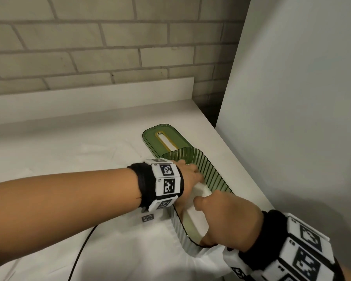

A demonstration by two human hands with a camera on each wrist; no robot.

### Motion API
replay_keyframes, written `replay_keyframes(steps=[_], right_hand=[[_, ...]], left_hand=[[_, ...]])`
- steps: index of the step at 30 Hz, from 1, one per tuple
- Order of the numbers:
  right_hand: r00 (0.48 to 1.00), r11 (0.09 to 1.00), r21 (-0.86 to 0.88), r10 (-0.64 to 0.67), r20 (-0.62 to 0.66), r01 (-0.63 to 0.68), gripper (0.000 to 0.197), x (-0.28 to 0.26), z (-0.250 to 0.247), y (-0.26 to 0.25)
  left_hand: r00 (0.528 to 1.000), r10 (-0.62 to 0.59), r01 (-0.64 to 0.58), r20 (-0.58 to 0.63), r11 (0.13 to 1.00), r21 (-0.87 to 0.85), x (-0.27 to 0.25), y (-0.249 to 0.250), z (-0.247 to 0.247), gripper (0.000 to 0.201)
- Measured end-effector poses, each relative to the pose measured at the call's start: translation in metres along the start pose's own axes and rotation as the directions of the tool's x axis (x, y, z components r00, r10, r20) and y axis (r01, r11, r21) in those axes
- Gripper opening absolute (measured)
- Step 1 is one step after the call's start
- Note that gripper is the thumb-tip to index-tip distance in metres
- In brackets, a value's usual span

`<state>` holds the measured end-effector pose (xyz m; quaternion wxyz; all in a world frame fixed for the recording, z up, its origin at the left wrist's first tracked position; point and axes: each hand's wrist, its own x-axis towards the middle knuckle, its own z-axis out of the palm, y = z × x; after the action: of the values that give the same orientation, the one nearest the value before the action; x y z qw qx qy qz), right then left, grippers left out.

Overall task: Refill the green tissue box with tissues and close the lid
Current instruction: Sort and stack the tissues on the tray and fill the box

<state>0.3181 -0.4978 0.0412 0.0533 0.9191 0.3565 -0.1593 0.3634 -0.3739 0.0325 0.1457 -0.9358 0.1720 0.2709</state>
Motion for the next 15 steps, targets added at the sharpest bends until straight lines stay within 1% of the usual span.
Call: replay_keyframes(steps=[2, 3, 5, 7, 9, 10, 12, 15], right_hand=[[1.0, 0.999, -0.038, -0.004, -0.029, 0.003, 0.047, 0.0, 0.0, 0.0], [0.999, 0.998, -0.057, -0.004, -0.034, 0.002, 0.049, 0.0, 0.0, 0.0], [1.0, 0.998, -0.064, 0.014, -0.022, -0.016, 0.051, 0.0, 0.0, -0.001], [0.999, 0.998, -0.029, 0.05, -0.006, -0.05, 0.052, 0.001, 0.0, 0.0], [0.997, 0.996, 0.02, 0.083, 0.007, -0.083, 0.047, 0.002, 0.001, 0.001], [0.996, 0.995, 0.041, 0.091, 0.002, -0.091, 0.044, 0.002, 0.001, 0.0], [0.997, 0.994, 0.078, 0.08, -0.014, -0.079, 0.049, 0.0, 0.0, 0.001], [0.997, 0.996, 0.079, -0.023, -0.072, 0.029, 0.032, -0.004, 0.0, 0.003]], left_hand=[[0.998, -0.061, 0.06, 0.022, 0.997, 0.043, 0.003, -0.004, -0.004, 0.098], [0.996, -0.085, 0.083, 0.019, 0.994, 0.072, 0.005, -0.005, -0.005, 0.094], [0.995, -0.102, 0.101, 0.011, 0.989, 0.109, 0.01, -0.005, -0.009, 0.08], [0.994, -0.107, 0.103, 0.019, 0.985, 0.14, 0.013, -0.005, -0.011, 0.067], [0.995, -0.097, 0.098, -0.013, 0.982, 0.159, 0.013, -0.006, -0.013, 0.055], [0.995, -0.093, 0.096, -0.029, 0.982, 0.164, 0.011, -0.007, -0.015, 0.053], [0.995, -0.092, 0.099, -0.046, 0.98, 0.175, 0.007, -0.007, -0.019, 0.056], [0.998, -0.053, 0.06, -0.04, 0.98, 0.188, 0.0, -0.008, -0.023, 0.065]])
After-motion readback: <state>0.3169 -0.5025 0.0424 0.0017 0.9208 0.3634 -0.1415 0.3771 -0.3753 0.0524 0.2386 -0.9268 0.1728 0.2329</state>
